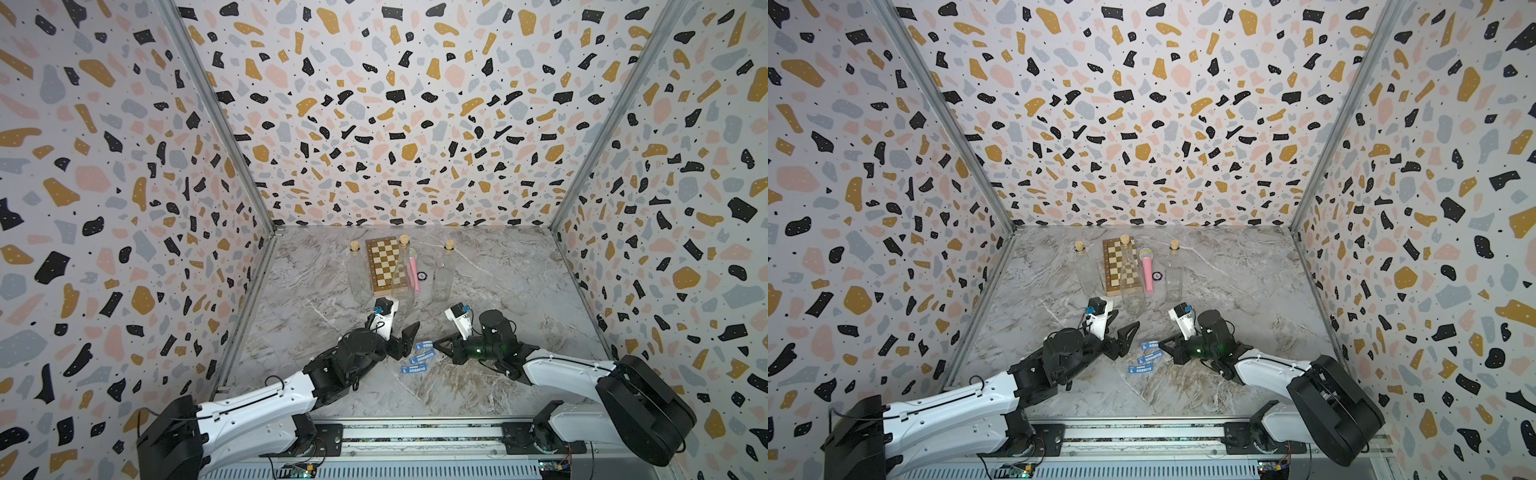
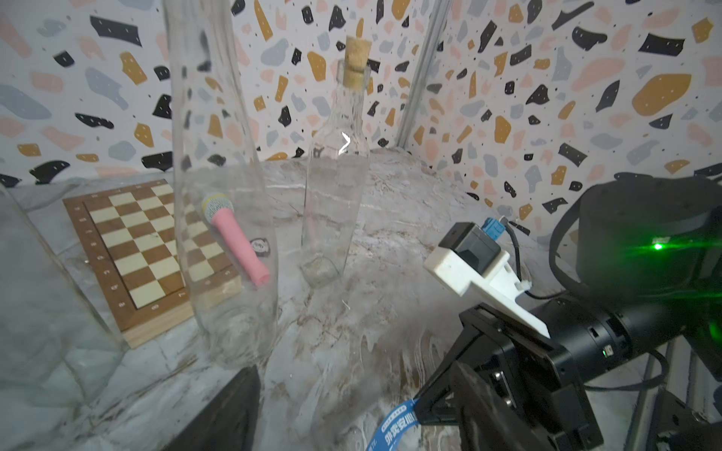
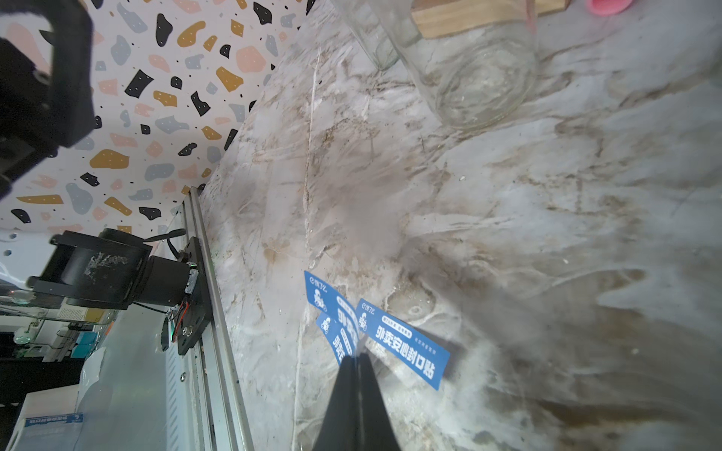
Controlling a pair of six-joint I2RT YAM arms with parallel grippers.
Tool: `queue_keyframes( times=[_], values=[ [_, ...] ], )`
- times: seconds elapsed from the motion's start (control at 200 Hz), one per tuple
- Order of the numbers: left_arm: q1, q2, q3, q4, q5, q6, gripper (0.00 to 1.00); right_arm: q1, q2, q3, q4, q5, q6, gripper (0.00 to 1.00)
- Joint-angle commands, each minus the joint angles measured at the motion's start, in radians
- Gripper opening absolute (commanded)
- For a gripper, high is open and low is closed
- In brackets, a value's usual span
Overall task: Remove the label from the bottle
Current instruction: Place the label at the center of the board.
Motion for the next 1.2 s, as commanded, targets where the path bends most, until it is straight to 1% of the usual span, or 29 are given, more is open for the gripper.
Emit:
queue_keyframes(
  times=[0.0,0.135,0.37,0.546,0.756,0.936,1.096,1.136,1.196],
  values=[
    [0.000,-0.012,-0.036,0.005,0.054,-0.063,0.76,0.007,0.023,0.044,0.032,-0.003,0.009,0.02],
    [0.000,0.014,-0.079,0.042,0.074,-0.097,0.76,0.014,0.066,0.066,0.044,-0.016,0.020,0.03],
    [-0.001,0.128,-0.089,0.130,0.095,-0.131,0.75,0.018,0.125,0.101,0.054,-0.028,0.023,0.04],
    [-0.001,0.192,-0.098,0.177,0.074,-0.145,0.71,0.017,0.148,0.112,0.046,-0.039,0.028,0.06],
    [0.000,0.243,-0.101,0.202,0.052,-0.153,0.69,0.017,0.175,0.130,0.007,-0.053,0.029,0.08],
    [0.000,0.300,-0.094,0.220,0.079,-0.169,0.66,0.017,0.188,0.150,-0.023,-0.035,0.038,0.08],
    [0.000,0.317,-0.092,0.224,0.088,-0.173,0.64,0.015,0.203,0.157,-0.033,-0.029,0.043,0.10],
    [0.000,0.318,-0.092,0.221,0.088,-0.173,0.62,0.016,0.208,0.157,-0.035,-0.029,0.045,0.10],
    [-0.001,0.322,-0.088,0.201,0.055,-0.193,0.55,0.015,0.217,0.159,-0.038,-0.029,0.047,0.10]
  ],
)
